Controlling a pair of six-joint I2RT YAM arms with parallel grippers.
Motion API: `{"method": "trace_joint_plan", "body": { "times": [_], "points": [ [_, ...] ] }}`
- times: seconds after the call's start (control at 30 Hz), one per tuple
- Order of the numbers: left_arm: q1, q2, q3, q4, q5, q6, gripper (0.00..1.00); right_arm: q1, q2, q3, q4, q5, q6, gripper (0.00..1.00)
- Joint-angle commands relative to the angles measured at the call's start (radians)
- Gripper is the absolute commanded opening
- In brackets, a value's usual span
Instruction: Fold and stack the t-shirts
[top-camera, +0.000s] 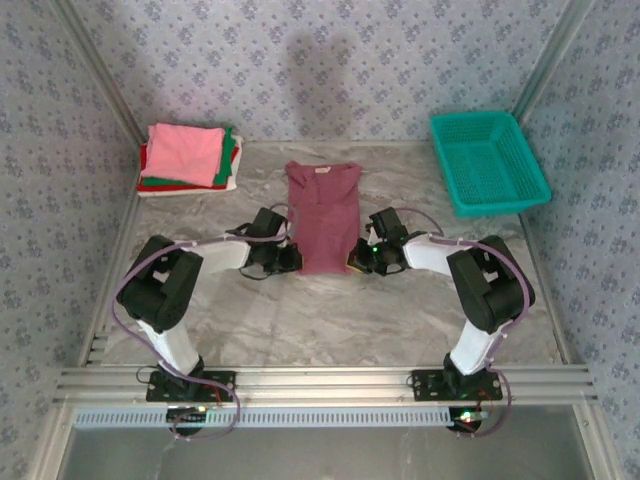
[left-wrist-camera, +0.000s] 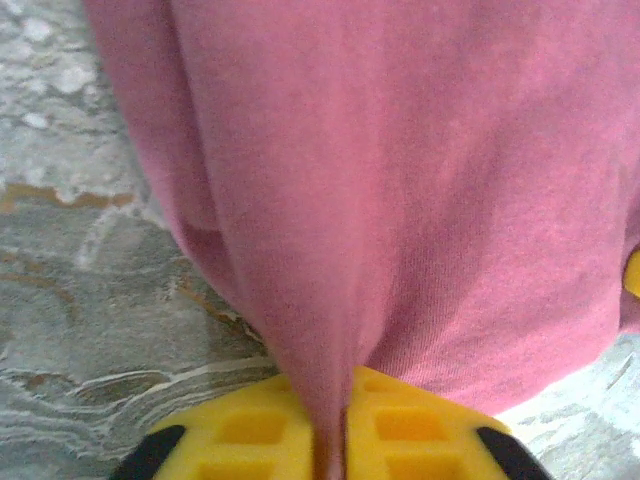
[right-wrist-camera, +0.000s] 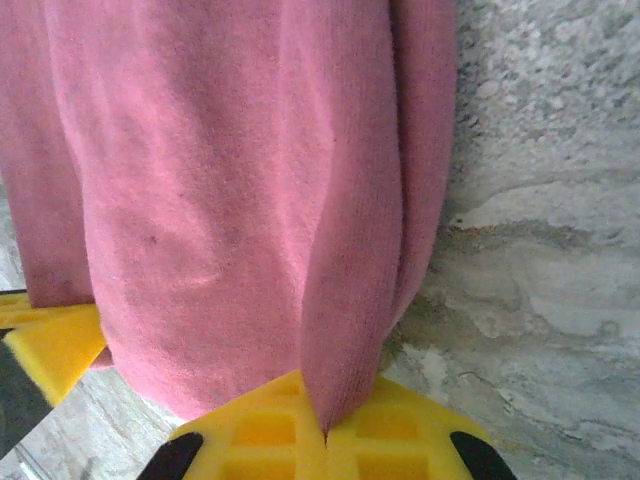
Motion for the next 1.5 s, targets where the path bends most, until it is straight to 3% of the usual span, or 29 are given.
{"method": "trace_joint_plan", "body": {
  "times": [0.0,0.23,0.47,0.7,0.87,1.13,1.47],
  "points": [
    [0.012,-0.042,-0.012,-0.027,-0.036,0.008,0.0,0.001,-0.043,0.003,-0.035,-0.008,-0.007,0.0],
    [0.018,-0.155,-0.04,-0.079,-0.083,0.014,0.0,0.008,-0.164,0.006,-0.163,0.009,-0.071,0.0],
    [-0.019,-0.234,-0.183,-0.109,-0.057,-0.005,0.0,0.083,-0.224,-0.138,-0.182,0.014,-0.064,0.0],
    [-0.155,-0.519,-0.311,-0.25,-0.095,-0.114,0.0,0.25,-0.476,-0.271,-0.238,0.127,0.038,0.0],
    [-0.168,-0.664,-0.236,-0.338,-0.132,-0.101,0.0,0.258,-0.589,-0.192,-0.348,0.17,0.039,0.0],
    [-0.003,-0.39,0.072,-0.287,-0.059,0.04,0.0,0.08,-0.369,0.117,-0.427,0.149,-0.116,0.0],
    [0.098,-0.073,0.441,-0.362,-0.017,0.182,0.0,-0.061,-0.019,0.513,-0.497,0.086,-0.238,0.0]
  ]
}}
